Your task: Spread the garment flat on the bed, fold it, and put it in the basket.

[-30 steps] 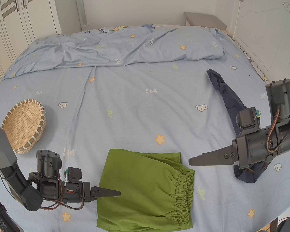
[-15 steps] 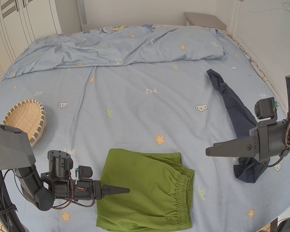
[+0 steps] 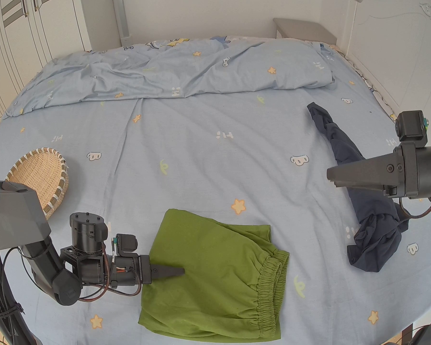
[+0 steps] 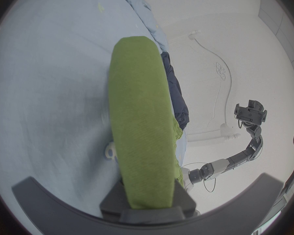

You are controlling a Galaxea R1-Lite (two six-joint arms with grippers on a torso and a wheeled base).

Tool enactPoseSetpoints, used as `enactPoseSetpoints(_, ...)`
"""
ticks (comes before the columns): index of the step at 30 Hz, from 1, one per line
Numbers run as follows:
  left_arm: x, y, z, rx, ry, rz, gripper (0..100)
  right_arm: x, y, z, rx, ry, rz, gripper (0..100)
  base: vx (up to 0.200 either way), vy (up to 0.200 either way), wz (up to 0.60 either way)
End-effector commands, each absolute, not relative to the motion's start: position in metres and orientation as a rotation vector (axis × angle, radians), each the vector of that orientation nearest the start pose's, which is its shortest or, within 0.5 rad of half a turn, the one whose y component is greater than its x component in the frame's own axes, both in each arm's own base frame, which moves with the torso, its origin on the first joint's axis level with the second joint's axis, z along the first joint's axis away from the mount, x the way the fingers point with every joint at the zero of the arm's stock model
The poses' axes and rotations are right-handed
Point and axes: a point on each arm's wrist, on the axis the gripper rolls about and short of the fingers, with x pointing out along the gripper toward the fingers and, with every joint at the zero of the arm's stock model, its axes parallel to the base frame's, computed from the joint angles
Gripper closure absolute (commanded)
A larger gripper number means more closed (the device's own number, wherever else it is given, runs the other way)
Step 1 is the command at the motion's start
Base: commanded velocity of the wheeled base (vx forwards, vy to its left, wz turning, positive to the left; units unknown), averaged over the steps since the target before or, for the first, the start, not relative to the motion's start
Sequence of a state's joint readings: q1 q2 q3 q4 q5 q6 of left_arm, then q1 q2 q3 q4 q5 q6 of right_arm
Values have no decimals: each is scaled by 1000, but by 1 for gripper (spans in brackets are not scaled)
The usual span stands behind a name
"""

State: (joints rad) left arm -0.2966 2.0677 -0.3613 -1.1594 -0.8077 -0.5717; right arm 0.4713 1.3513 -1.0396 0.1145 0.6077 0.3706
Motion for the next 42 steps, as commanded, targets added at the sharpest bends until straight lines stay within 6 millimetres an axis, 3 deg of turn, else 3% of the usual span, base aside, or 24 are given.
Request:
enactPoseSetpoints(1,261,-91,41,-644,809,-888,100,187,106,271,364,636,954,0,0,0,0)
enactPoseSetpoints(5,260,-90,48,-639,785,-889,100,188,103,271,367,638,941,0,0,0,0)
enactPoseSetpoints(10,252,-88,93,-644,766,-888,100,191,100,272,373,631,924,0,0,0,0)
enactPoseSetpoints(11,251,-87,94,-644,768,-887,100,191,100,272,373,631,924,0,0,0,0)
enactPoseSetpoints(13,249,-83,122,-651,795,-867,100,191,100,272,373,631,924,0,0,0,0)
enactPoseSetpoints(16,247,-75,138,-652,822,-837,100,191,100,271,373,632,923,0,0,0,0)
enactPoseSetpoints(25,254,-68,143,-640,826,-811,100,191,100,271,373,634,923,0,0,0,0)
enactPoseSetpoints(31,256,-65,148,-640,805,-805,100,191,100,271,373,634,923,0,-200,0,0)
enactPoseSetpoints(42,263,-59,156,-640,766,-791,100,192,100,271,373,635,921,0,0,0,0)
